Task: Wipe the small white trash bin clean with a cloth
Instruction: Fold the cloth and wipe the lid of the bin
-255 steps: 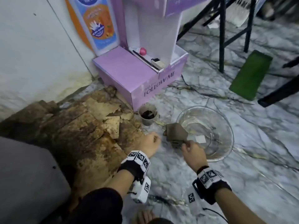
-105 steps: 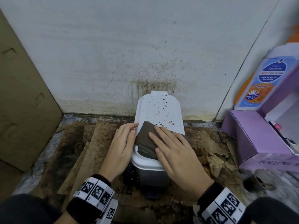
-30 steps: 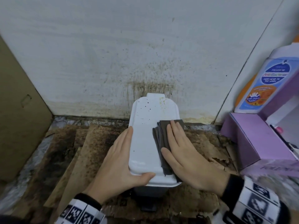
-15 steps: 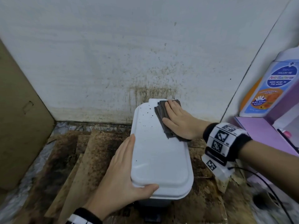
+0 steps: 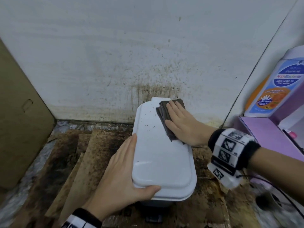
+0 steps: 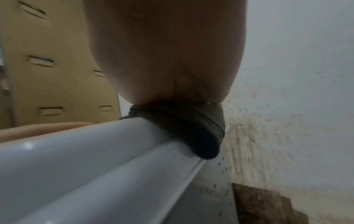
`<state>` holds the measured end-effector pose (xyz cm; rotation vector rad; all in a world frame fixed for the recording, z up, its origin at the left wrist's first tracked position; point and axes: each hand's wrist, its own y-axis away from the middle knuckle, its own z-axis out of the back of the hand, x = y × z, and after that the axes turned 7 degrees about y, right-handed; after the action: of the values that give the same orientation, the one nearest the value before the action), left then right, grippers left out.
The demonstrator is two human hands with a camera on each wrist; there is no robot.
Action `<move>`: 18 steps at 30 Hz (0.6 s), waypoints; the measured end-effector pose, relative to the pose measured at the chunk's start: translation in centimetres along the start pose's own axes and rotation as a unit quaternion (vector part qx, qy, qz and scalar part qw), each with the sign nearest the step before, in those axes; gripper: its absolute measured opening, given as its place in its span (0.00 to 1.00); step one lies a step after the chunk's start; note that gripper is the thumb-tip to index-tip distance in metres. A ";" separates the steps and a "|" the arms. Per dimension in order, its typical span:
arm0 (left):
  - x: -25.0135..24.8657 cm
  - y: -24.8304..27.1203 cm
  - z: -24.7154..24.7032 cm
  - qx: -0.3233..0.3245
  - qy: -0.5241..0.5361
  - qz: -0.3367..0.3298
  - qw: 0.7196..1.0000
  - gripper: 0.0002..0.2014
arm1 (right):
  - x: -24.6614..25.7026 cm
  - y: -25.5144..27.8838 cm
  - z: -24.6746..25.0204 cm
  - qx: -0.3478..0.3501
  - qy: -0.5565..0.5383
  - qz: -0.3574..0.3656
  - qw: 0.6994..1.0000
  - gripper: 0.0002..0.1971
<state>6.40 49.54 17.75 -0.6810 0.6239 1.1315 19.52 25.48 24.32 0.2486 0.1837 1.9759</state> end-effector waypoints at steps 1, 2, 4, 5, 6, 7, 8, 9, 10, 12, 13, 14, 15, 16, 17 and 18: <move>0.0 0.0 0.0 0.000 -0.002 0.001 1.000 0.68 | 0.5 1.3 -0.5 0.004 -0.007 0.001 1.000 0.34; -0.1 0.1 -0.1 0.002 -0.003 0.001 1.000 0.68 | 0.9 2.7 -1.0 0.002 -0.009 0.007 1.000 0.35; -0.1 0.1 -0.1 0.004 -0.001 0.003 1.000 0.68 | 2.1 5.4 -2.2 -0.025 0.004 0.028 0.999 0.43; -0.1 0.2 -0.1 0.006 0.000 0.004 1.000 0.67 | 2.8 6.7 -2.6 -0.038 0.007 0.033 0.999 0.46; -0.1 0.2 -0.1 0.007 -0.001 0.005 1.000 0.68 | 3.4 7.9 -3.1 -0.042 0.005 0.031 0.999 0.44; -0.1 0.3 -0.1 0.008 -0.001 0.005 1.000 0.68 | 4.1 9.0 -3.5 -0.040 0.004 0.023 0.999 0.41; -0.1 0.3 -0.1 0.009 -0.001 0.006 1.000 0.68 | 4.8 9.9 -3.8 -0.039 0.003 0.017 0.999 0.38; -0.1 0.3 -0.1 0.009 0.001 0.006 1.000 0.68 | 5.4 10.7 -3.9 -0.041 0.004 0.012 0.999 0.36; -0.1 0.4 -0.2 0.008 0.003 0.005 1.000 0.67 | 5.8 11.1 -4.1 -0.045 0.008 0.010 0.999 0.35; -0.1 0.3 -0.2 0.007 0.011 0.005 1.000 0.67 | 6.0 11.2 -4.1 -0.052 -0.003 0.008 0.999 0.35; 0.0 0.2 -0.2 0.006 0.018 0.005 1.000 0.67 | 5.9 11.0 -4.1 -0.054 -0.005 0.007 0.998 0.36; 0.0 0.2 -0.3 0.006 0.025 0.004 1.000 0.67 | 5.7 10.7 -4.0 -0.056 -0.003 0.008 0.998 0.37; 0.1 0.1 -0.3 0.006 0.031 0.002 0.999 0.66 | 5.5 10.4 -3.8 -0.056 -0.001 0.007 0.998 0.38; 0.1 0.1 -0.4 0.006 0.037 0.000 0.999 0.66 | 5.1 9.9 -3.7 -0.057 -0.002 0.007 0.998 0.39; 0.1 0.1 -0.5 0.006 0.041 -0.001 0.999 0.66 | 4.7 9.2 -3.4 -0.056 -0.009 0.006 0.998 0.39; 0.2 0.1 -0.5 0.006 0.044 0.000 0.999 0.66 | 4.2 8.3 -3.1 -0.054 -0.017 0.004 0.998 0.39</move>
<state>6.35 49.28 17.27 -0.7241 0.7054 1.1011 9.76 25.92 23.67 0.2139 0.0541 1.9808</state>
